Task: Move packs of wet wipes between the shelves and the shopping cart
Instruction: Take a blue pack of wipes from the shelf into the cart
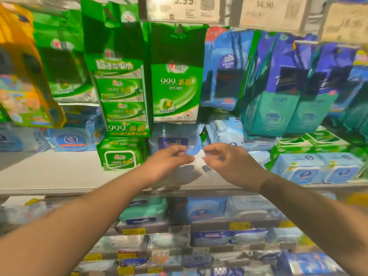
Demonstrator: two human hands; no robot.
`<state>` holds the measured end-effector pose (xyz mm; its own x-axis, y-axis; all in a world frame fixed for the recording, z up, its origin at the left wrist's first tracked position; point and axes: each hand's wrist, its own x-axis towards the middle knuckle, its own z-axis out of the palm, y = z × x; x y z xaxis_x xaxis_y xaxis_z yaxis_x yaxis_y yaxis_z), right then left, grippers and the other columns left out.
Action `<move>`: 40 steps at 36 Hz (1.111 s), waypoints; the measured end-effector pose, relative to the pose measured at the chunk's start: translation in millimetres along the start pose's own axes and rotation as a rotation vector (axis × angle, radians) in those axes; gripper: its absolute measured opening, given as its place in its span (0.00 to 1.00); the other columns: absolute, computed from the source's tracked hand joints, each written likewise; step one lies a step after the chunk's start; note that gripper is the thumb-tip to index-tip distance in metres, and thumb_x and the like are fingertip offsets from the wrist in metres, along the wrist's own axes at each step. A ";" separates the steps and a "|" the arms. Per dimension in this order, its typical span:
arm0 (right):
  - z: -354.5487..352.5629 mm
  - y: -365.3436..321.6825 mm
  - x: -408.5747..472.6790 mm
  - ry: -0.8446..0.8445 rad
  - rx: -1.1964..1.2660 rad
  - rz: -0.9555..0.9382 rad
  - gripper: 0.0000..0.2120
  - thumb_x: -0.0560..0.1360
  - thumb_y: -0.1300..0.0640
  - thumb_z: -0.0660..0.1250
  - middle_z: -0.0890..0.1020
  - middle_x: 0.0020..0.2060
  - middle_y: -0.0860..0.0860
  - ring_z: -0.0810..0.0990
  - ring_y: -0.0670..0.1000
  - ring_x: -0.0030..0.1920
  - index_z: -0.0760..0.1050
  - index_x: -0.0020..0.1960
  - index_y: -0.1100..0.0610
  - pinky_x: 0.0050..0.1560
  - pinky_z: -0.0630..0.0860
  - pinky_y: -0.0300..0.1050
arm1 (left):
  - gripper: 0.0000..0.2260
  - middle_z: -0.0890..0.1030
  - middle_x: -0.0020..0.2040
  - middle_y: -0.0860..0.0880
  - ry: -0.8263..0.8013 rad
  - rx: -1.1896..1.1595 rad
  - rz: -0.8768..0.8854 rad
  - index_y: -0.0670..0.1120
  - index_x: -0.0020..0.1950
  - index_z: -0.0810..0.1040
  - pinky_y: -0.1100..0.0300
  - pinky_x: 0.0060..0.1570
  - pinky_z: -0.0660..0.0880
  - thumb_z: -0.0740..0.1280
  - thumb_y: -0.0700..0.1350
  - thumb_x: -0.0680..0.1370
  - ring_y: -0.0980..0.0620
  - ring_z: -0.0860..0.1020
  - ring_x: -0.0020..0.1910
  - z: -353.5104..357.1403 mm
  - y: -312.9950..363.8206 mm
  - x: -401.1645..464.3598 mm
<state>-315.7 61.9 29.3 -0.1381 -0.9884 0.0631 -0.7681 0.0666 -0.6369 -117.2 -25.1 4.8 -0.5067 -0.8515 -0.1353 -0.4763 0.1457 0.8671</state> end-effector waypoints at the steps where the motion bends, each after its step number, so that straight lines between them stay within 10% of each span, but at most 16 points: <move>1: -2.0 7.7 -1.1 0.060 0.001 0.016 0.10 0.77 0.48 0.69 0.84 0.51 0.42 0.82 0.40 0.53 0.81 0.58 0.46 0.56 0.73 0.30 | 0.32 0.81 0.65 0.55 0.001 -0.014 0.003 0.53 0.72 0.75 0.55 0.63 0.74 0.73 0.63 0.71 0.56 0.79 0.60 9.6 1.1 4.6; 8: -18.3 59.2 -16.6 0.353 -0.069 0.110 0.11 0.79 0.53 0.65 0.81 0.34 0.49 0.76 0.53 0.40 0.78 0.39 0.55 0.40 0.68 0.32 | 0.21 0.81 0.61 0.53 0.034 0.060 0.069 0.50 0.68 0.78 0.58 0.64 0.72 0.68 0.58 0.79 0.53 0.78 0.60 59.8 12.7 25.1; 14: -24.9 85.0 -25.9 0.415 0.013 0.216 0.05 0.79 0.53 0.66 0.81 0.42 0.47 0.77 0.46 0.41 0.78 0.49 0.53 0.38 0.66 0.30 | 0.18 0.74 0.46 0.50 0.081 0.255 0.102 0.49 0.44 0.70 0.54 0.44 0.67 0.71 0.62 0.76 0.48 0.73 0.45 85.6 23.6 43.8; 19: -20.2 101.4 -26.9 0.474 0.047 0.216 0.16 0.76 0.53 0.70 0.80 0.53 0.53 0.78 0.55 0.55 0.75 0.60 0.59 0.55 0.72 0.45 | 0.23 0.76 0.55 0.42 0.048 0.659 0.137 0.42 0.57 0.74 0.52 0.48 0.71 0.62 0.63 0.81 0.40 0.77 0.55 91.3 24.4 60.0; 24: -14.0 100.2 -25.4 0.443 0.114 0.242 0.25 0.72 0.42 0.68 0.74 0.52 0.47 0.74 0.51 0.52 0.70 0.63 0.54 0.54 0.71 0.45 | 0.18 0.71 0.44 0.51 0.028 0.873 0.222 0.53 0.46 0.71 0.51 0.47 0.77 0.52 0.64 0.79 0.40 0.80 0.50 86.7 9.6 71.2; 31: -5.0 102.0 -19.7 0.464 0.169 0.266 0.25 0.67 0.38 0.66 0.76 0.49 0.50 0.74 0.51 0.48 0.68 0.55 0.54 0.50 0.72 0.47 | 0.15 0.81 0.50 0.50 0.014 0.795 0.265 0.52 0.42 0.70 0.51 0.50 0.77 0.55 0.58 0.83 0.41 0.81 0.52 75.0 8.7 62.3; 35: -5.2 99.8 -21.9 0.484 0.138 0.285 0.39 0.71 0.36 0.66 0.76 0.62 0.55 0.75 0.55 0.60 0.65 0.72 0.60 0.62 0.74 0.53 | 0.13 0.80 0.55 0.46 -0.027 0.852 0.303 0.53 0.45 0.70 0.46 0.54 0.78 0.54 0.57 0.85 0.41 0.79 0.54 72.7 10.0 57.6; 40: -3.8 99.8 -27.3 0.490 0.073 0.267 0.38 0.70 0.32 0.56 0.75 0.56 0.54 0.75 0.57 0.56 0.67 0.66 0.62 0.57 0.70 0.56 | 0.21 0.75 0.40 0.50 -0.067 0.809 0.382 0.52 0.37 0.67 0.45 0.49 0.78 0.50 0.59 0.86 0.45 0.77 0.44 63.4 -3.3 54.5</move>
<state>-391.0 96.0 -33.1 -0.6094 -0.7586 0.2306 -0.6235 0.2789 -0.7304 -188.8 -40.0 -35.8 -0.7629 -0.6450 0.0436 -0.6149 0.7448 0.2590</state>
